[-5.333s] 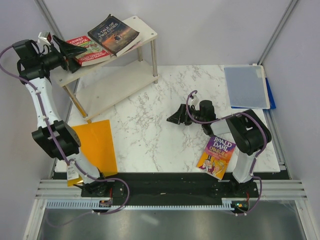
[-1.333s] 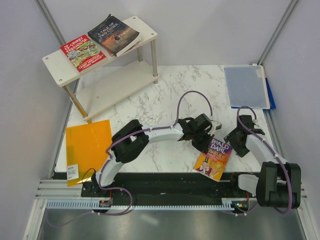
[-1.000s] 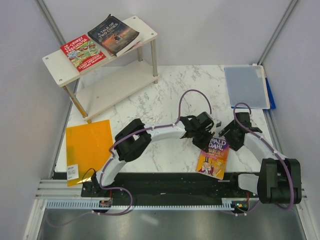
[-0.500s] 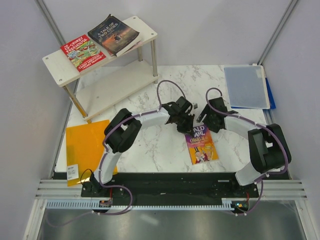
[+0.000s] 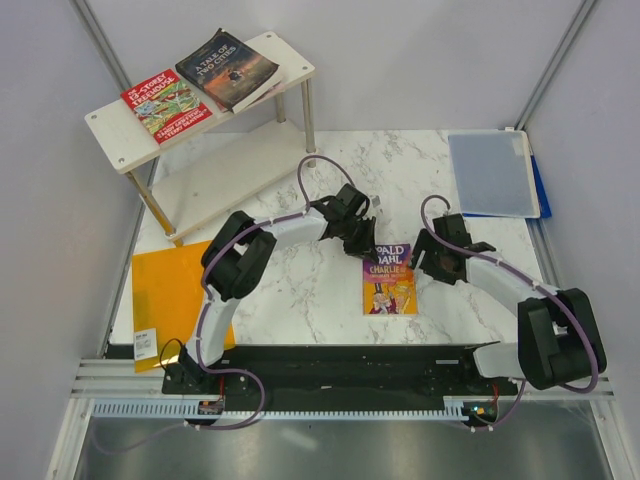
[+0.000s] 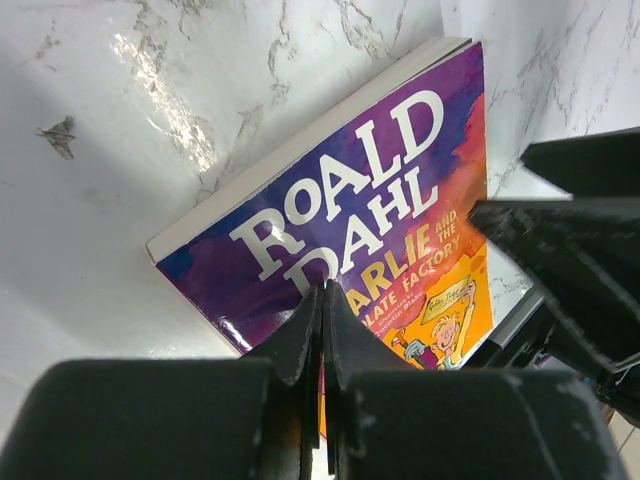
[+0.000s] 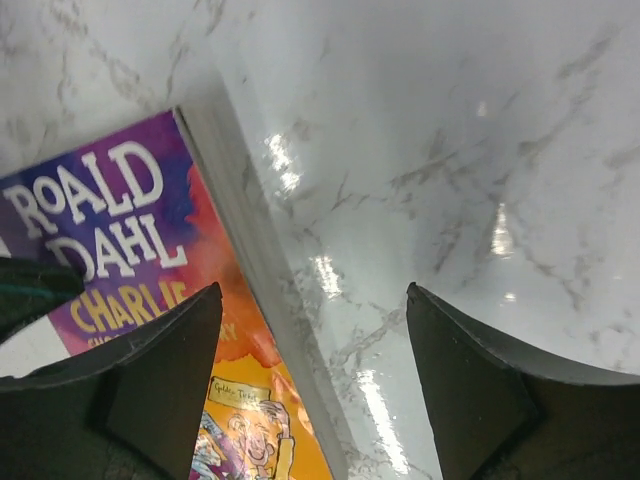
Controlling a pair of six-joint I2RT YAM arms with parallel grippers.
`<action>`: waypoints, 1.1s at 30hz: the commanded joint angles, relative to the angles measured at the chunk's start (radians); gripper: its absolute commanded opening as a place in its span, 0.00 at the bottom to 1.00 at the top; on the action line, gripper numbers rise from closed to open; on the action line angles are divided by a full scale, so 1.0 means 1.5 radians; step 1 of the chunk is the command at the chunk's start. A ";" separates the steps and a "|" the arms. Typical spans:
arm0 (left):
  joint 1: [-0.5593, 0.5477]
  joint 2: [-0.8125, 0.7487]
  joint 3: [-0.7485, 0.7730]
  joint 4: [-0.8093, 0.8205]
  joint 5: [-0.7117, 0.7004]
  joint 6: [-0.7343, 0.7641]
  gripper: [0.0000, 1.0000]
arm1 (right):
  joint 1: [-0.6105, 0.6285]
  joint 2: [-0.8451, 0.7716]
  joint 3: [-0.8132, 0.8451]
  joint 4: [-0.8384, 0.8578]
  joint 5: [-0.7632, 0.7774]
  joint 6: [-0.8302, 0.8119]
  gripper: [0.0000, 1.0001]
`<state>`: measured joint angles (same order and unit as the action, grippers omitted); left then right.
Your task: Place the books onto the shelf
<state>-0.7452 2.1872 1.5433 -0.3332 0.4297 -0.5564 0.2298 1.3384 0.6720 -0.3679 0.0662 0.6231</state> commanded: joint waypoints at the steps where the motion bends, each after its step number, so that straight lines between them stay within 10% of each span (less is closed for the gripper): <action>1: 0.029 0.096 -0.047 -0.119 -0.184 0.055 0.02 | 0.003 0.010 -0.046 0.104 -0.164 -0.020 0.82; 23: 0.028 0.116 -0.024 -0.145 -0.183 0.062 0.02 | 0.024 -0.127 -0.096 0.326 -0.358 0.010 0.79; 33: 0.029 0.119 -0.019 -0.146 -0.182 0.066 0.02 | 0.025 0.002 -0.114 0.357 -0.352 0.017 0.77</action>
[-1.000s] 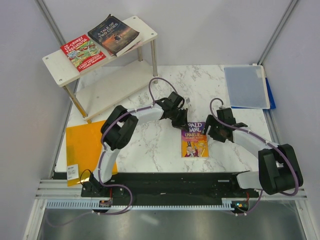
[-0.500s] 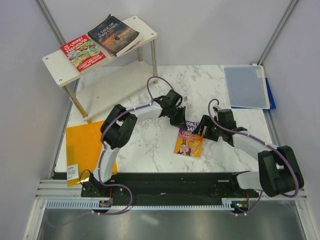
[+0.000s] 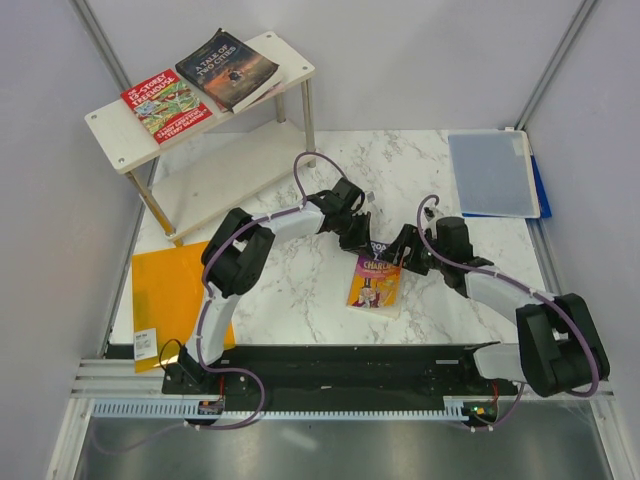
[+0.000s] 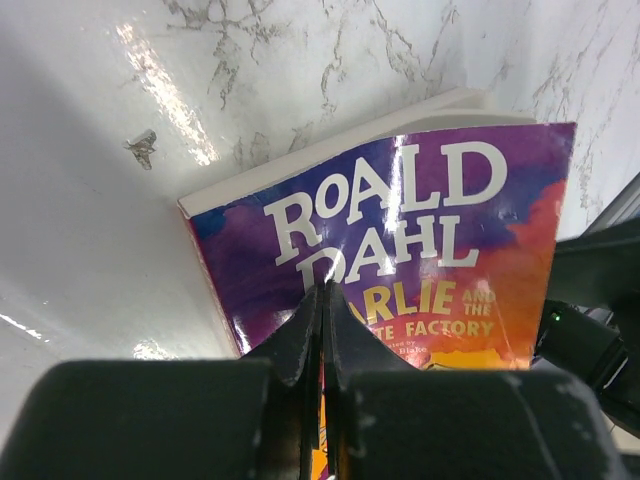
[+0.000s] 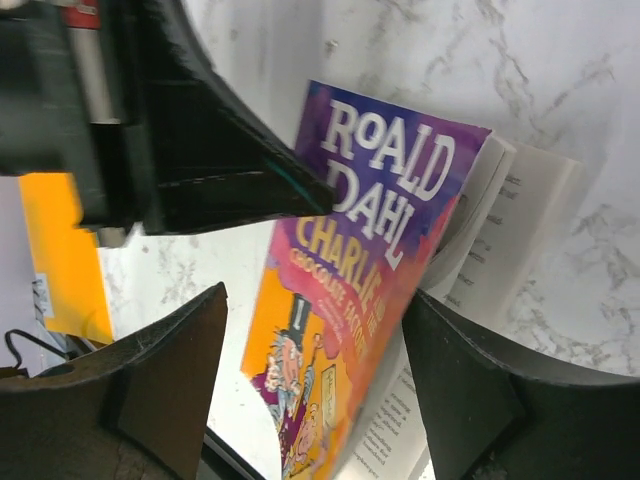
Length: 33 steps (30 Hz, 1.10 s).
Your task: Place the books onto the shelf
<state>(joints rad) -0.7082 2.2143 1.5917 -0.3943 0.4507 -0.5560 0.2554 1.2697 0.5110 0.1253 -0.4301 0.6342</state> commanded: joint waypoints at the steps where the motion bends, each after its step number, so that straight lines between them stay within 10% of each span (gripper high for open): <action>1: 0.004 0.101 -0.052 -0.107 -0.196 0.067 0.02 | 0.008 0.055 -0.003 0.023 -0.022 0.008 0.76; 9: 0.003 0.102 -0.050 -0.109 -0.195 0.070 0.02 | 0.011 0.092 -0.004 0.044 -0.007 0.012 0.58; 13: 0.000 0.079 -0.063 -0.106 -0.212 0.073 0.02 | 0.011 0.120 0.002 0.048 0.003 0.002 0.00; 23: -0.003 -0.197 -0.270 -0.036 -0.288 0.058 0.71 | 0.011 0.179 0.047 0.085 -0.007 -0.077 0.01; 33: 0.003 -0.340 -0.561 0.345 -0.175 0.009 0.99 | -0.008 0.253 0.113 0.202 -0.130 -0.056 0.00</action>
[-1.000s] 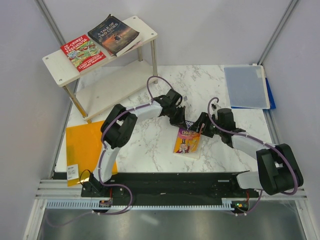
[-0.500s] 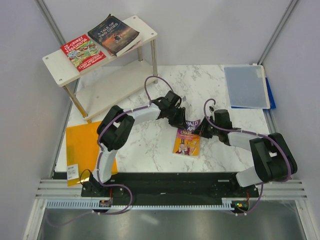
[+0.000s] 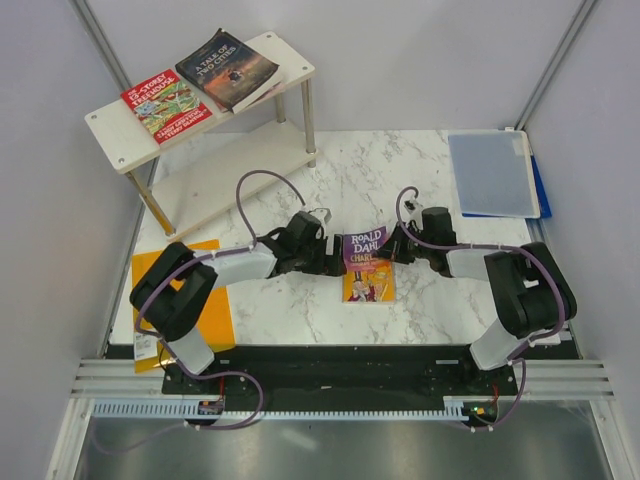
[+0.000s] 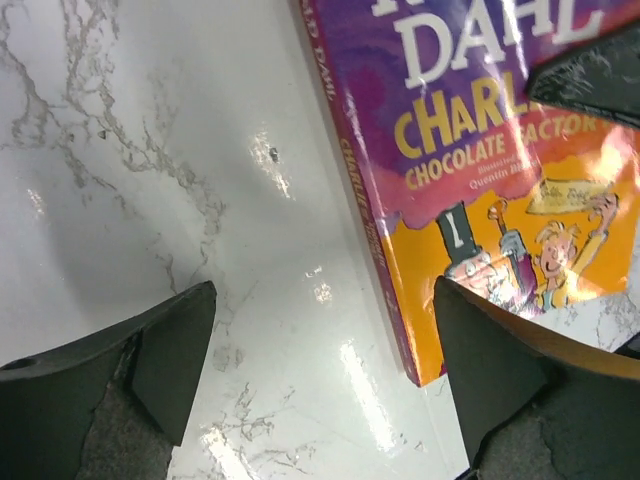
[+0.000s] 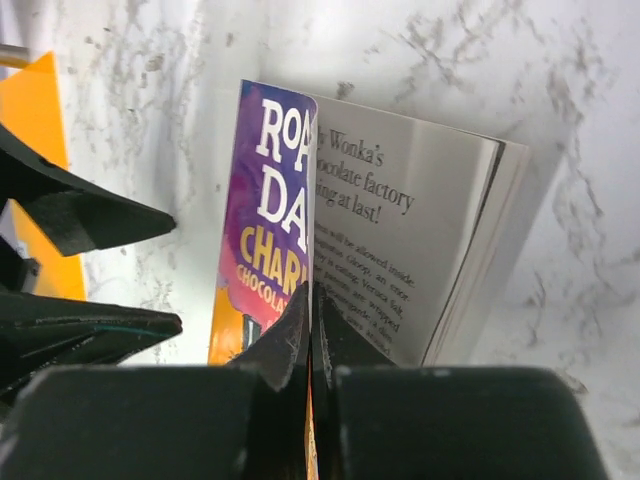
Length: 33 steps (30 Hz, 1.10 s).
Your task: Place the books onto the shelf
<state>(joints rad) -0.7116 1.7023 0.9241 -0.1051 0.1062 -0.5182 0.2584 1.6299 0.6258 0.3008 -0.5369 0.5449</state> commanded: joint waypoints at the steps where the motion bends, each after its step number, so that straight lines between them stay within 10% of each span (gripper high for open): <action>1: 0.010 0.000 -0.134 0.192 0.071 -0.031 1.00 | -0.012 0.014 0.039 0.098 -0.078 0.021 0.01; 12: 0.023 0.160 -0.328 0.893 0.260 -0.239 1.00 | -0.017 0.020 0.099 0.204 -0.168 0.113 0.00; 23: 0.059 0.309 -0.337 1.166 0.322 -0.324 0.95 | -0.017 0.005 0.113 0.236 -0.199 0.150 0.00; 29: 0.058 0.268 -0.304 1.078 0.339 -0.289 0.07 | -0.018 0.014 0.095 0.280 -0.213 0.183 0.00; 33: 0.058 0.233 -0.295 0.995 0.326 -0.264 0.02 | -0.018 0.016 0.091 0.281 -0.215 0.181 0.00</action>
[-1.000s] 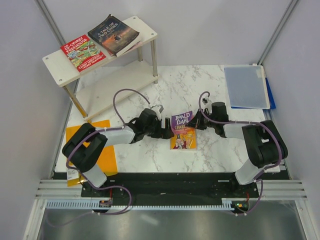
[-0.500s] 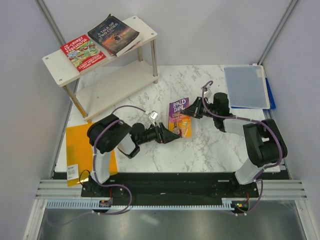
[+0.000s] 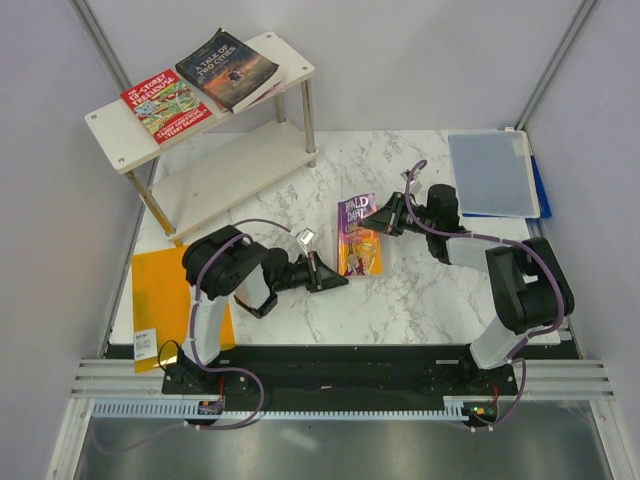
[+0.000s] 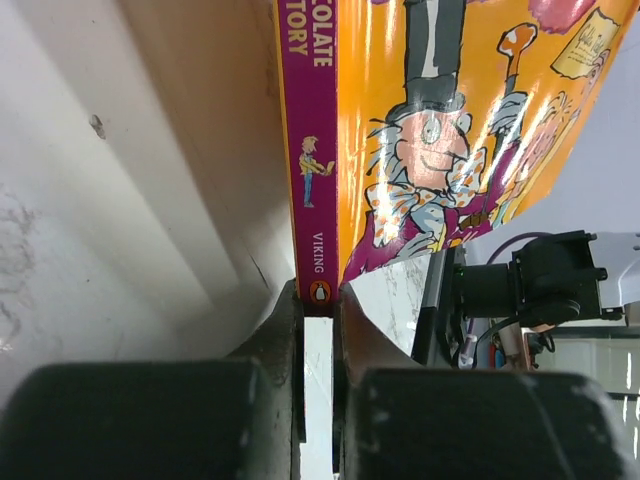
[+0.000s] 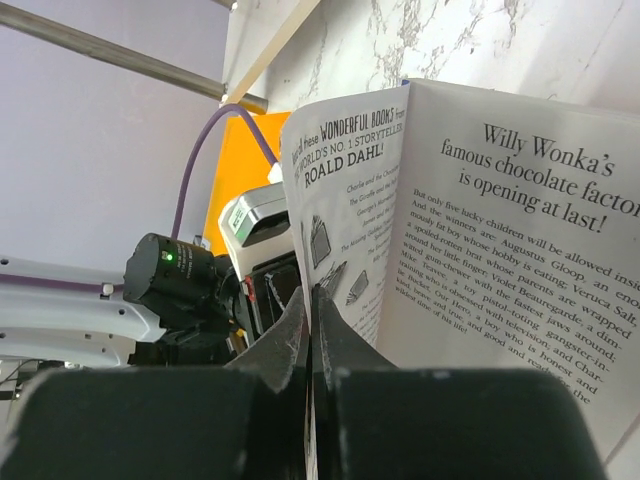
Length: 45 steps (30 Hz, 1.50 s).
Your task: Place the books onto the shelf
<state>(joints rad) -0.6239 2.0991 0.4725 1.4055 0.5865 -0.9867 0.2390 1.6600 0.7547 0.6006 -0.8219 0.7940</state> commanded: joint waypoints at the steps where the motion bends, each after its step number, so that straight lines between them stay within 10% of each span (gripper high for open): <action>1: -0.001 -0.046 0.007 -0.022 0.005 0.053 0.02 | -0.004 -0.005 0.004 0.078 -0.024 0.012 0.00; 5: 0.000 -0.081 0.002 -0.064 -0.007 0.084 0.10 | -0.004 -0.003 0.002 0.073 -0.025 0.008 0.00; 9: -0.001 -0.108 -0.005 -0.117 -0.029 0.109 0.50 | -0.005 -0.010 0.004 0.071 -0.026 0.012 0.00; 12: 0.000 -0.119 -0.015 -0.123 -0.046 0.118 0.56 | -0.005 -0.022 0.011 0.062 -0.029 0.011 0.00; 34: 0.005 -0.220 -0.025 -0.099 -0.103 0.128 0.67 | -0.003 -0.052 -0.023 0.077 -0.052 0.036 0.01; 45: 0.005 -0.185 0.032 -0.107 -0.056 0.117 0.54 | -0.004 -0.039 -0.029 0.137 -0.062 0.081 0.01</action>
<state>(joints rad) -0.6209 1.8080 0.4885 1.2049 0.4679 -0.8295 0.2310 1.6070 0.7021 0.7044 -0.8818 0.8909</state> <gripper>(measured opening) 0.541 0.010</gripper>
